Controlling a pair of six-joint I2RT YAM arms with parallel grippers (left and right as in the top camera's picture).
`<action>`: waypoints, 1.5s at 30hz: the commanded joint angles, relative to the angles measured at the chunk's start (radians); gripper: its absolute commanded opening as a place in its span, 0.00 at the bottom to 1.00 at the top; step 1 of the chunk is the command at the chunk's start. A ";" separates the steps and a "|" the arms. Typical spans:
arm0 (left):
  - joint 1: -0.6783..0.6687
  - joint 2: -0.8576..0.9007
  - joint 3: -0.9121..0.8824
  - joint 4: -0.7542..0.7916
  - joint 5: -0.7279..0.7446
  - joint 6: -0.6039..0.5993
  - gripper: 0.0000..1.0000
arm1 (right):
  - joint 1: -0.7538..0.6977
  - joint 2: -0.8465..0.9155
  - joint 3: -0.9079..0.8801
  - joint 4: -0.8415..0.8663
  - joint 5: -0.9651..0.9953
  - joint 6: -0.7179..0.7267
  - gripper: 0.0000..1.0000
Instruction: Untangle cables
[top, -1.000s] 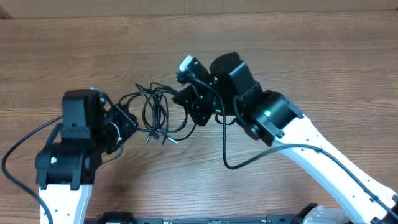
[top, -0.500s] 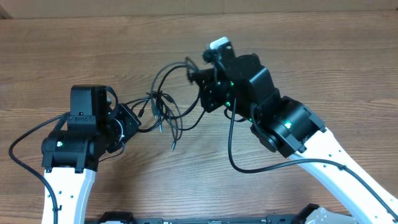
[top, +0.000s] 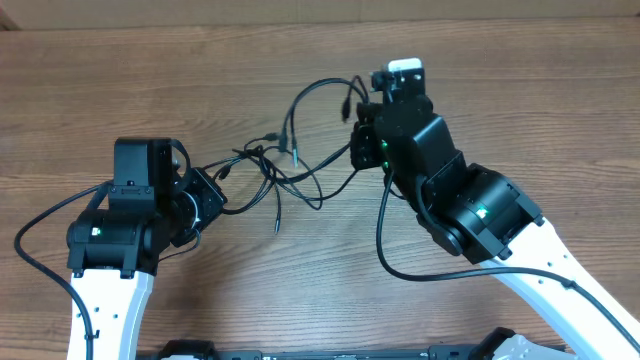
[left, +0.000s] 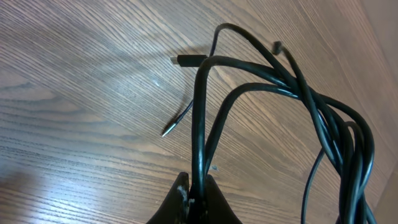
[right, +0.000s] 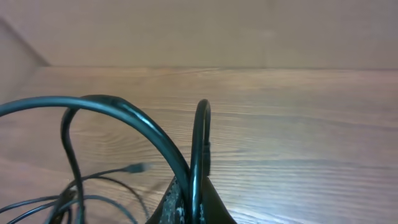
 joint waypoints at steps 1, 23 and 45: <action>0.005 -0.002 0.026 -0.006 -0.032 0.039 0.04 | -0.004 -0.030 0.002 -0.006 0.107 0.029 0.04; 0.005 -0.004 0.026 0.183 0.343 0.500 0.04 | -0.004 -0.029 0.002 -0.140 -0.124 0.176 0.74; -0.073 -0.004 0.026 0.351 0.517 0.606 0.04 | -0.004 0.069 0.002 -0.167 -0.423 0.610 0.58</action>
